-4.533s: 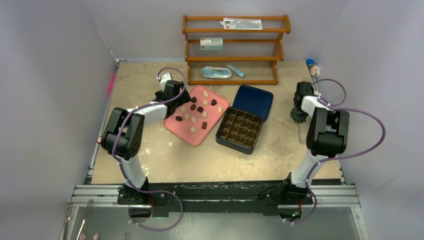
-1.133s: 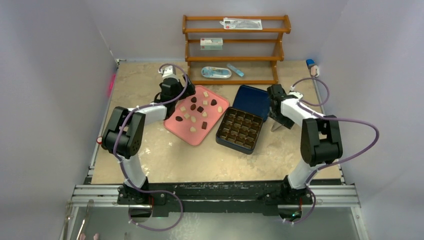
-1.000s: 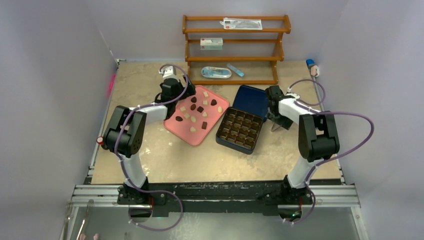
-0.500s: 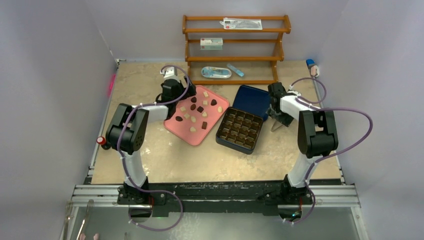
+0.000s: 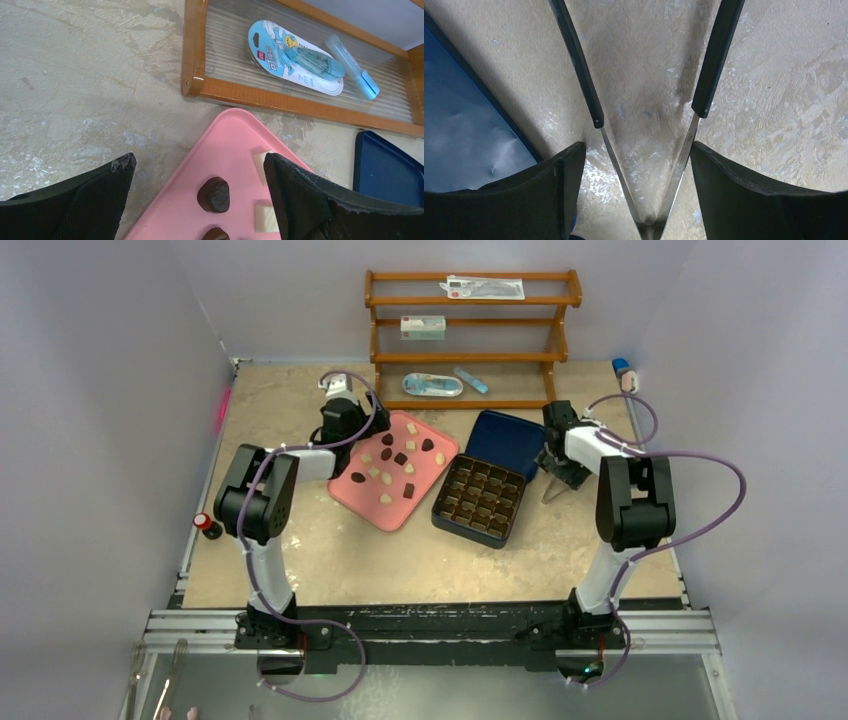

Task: Pack the chocolate
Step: Pick up the clamp at the center of the board.

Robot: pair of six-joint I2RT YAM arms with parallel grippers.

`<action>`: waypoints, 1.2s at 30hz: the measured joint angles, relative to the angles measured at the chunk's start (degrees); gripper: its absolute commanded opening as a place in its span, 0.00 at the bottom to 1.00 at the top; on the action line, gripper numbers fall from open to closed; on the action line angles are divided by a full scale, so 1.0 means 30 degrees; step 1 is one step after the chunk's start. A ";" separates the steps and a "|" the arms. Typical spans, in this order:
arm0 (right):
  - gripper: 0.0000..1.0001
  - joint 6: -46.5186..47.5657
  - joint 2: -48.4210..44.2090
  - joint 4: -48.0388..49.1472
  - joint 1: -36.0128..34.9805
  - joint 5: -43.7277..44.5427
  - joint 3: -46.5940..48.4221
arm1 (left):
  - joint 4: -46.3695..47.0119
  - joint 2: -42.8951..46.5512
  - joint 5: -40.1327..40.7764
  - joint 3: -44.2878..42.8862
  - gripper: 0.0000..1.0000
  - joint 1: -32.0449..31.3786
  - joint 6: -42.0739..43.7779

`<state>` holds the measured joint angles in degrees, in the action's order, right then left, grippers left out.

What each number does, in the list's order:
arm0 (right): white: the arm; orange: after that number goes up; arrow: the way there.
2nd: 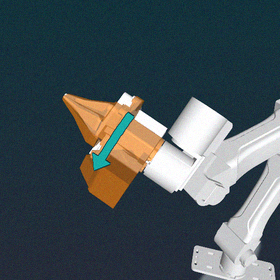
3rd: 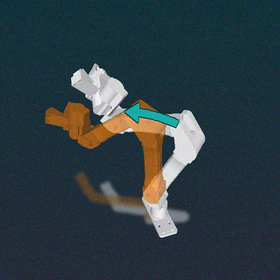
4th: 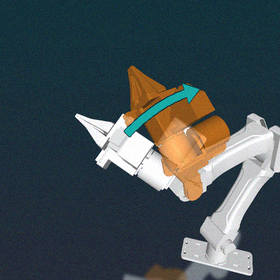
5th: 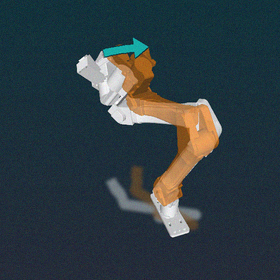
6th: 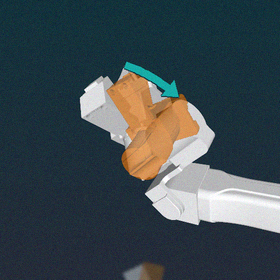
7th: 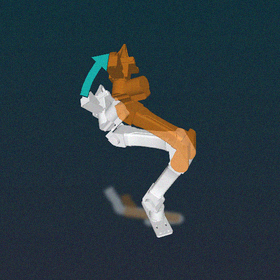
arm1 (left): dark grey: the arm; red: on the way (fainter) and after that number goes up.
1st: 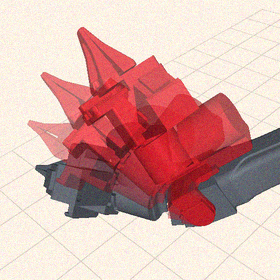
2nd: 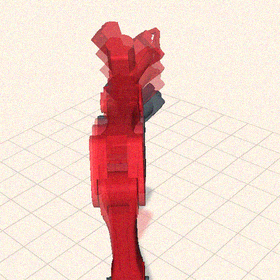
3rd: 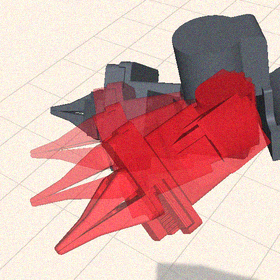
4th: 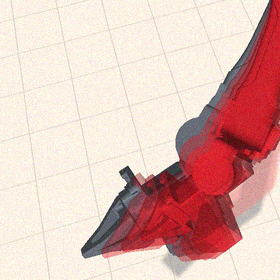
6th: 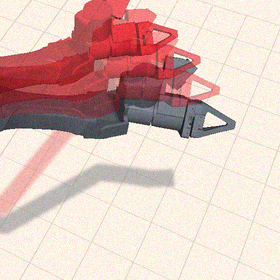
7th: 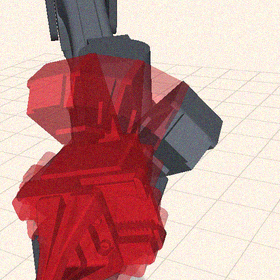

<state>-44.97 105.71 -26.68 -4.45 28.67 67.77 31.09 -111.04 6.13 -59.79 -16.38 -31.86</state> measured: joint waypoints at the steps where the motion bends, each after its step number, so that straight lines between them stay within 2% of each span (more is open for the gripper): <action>1: 0.78 0.0000 0.0022 -0.0007 0.0036 -0.0044 0.0022 | 0.0066 -0.0022 -0.0007 -0.0007 0.99 0.0007 0.0000; 18: 0.74 -0.0437 0.0357 -0.0729 0.0248 -0.0401 0.0590 | 0.0321 -0.0131 -0.0131 -0.0044 0.98 0.0102 0.0000; 23: 0.68 -0.0583 0.0357 -0.0823 0.0350 -0.0452 0.0590 | 0.0321 -0.0131 -0.0138 -0.0044 0.98 0.0102 0.0000; 36: 0.39 -0.0867 0.0226 -0.1129 0.0510 -0.0240 0.0321 | 0.0313 -0.0131 -0.0138 -0.0044 0.98 0.0109 -0.0007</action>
<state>-47.57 106.39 -30.06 -2.92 27.94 68.73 32.03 -111.44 5.72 -59.92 -16.05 -31.88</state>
